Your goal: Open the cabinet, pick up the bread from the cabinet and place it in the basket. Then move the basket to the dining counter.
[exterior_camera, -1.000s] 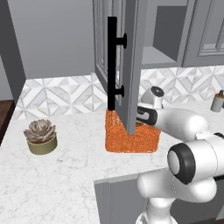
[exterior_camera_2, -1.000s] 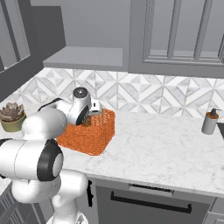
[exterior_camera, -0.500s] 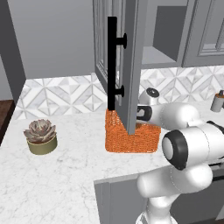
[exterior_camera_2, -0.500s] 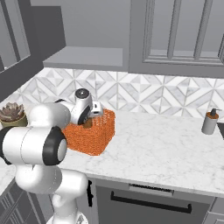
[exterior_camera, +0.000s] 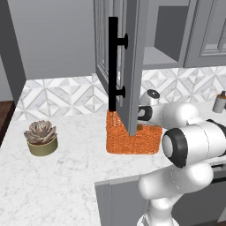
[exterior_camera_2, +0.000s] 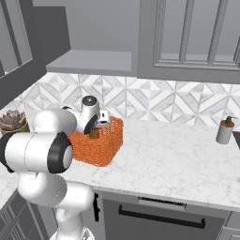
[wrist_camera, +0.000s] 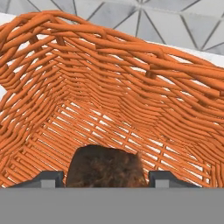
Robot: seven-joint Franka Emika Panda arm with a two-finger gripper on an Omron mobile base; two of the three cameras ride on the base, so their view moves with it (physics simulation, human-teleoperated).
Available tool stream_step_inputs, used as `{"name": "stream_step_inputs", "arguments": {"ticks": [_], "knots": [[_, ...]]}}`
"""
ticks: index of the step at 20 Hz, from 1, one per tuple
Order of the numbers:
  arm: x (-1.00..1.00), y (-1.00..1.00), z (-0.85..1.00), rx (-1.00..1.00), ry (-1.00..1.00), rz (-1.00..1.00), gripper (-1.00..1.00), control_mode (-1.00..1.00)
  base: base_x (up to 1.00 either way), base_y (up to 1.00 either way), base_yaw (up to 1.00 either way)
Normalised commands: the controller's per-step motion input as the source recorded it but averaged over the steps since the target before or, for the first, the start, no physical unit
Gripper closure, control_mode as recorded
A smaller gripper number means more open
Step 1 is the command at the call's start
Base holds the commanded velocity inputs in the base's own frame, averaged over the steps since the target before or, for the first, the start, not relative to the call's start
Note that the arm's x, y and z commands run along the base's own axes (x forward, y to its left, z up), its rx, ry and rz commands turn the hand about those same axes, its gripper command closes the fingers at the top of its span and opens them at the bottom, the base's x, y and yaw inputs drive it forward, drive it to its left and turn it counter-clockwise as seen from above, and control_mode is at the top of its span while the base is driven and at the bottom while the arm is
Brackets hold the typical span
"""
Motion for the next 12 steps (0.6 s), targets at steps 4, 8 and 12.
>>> {"name": "stream_step_inputs", "arguments": {"ticks": [4,8,12], "knots": [[0.0,0.0,0.0,0.0,0.0,0.0,-1.0,-1.0,0.0,0.0,0.0],[0.0,0.0,0.08,-0.05,0.0,0.0,-1.0,-1.0,0.0,0.0,0.0],[-0.1,-0.12,0.19,-0.11,0.0,-0.05,-1.0,-1.0,0.0,0.0,0.0]]}}
